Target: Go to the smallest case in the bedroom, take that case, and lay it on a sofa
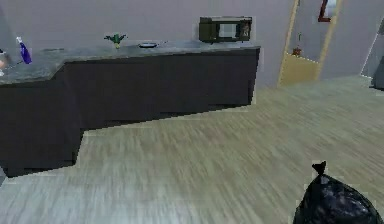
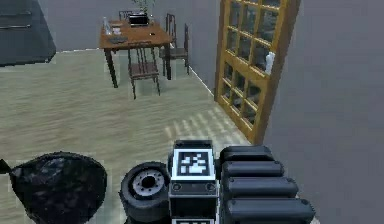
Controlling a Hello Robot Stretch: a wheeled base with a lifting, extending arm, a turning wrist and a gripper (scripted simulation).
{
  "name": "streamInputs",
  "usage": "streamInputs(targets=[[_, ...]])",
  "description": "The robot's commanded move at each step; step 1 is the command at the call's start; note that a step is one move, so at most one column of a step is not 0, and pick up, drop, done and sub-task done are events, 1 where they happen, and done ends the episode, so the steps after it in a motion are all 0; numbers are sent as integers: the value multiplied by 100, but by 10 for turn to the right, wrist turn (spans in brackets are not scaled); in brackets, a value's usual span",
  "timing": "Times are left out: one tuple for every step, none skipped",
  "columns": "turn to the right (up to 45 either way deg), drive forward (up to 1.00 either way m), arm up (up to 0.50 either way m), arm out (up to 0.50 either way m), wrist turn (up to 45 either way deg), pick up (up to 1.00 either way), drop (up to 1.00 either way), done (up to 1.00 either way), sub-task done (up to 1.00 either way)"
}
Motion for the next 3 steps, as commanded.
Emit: streamInputs(targets=[[60,0,0,0,0,0,0,0,0],[0,70,0,0,0,0,0,0,0],[-240,0,0,0,0,0,0,0,0]])
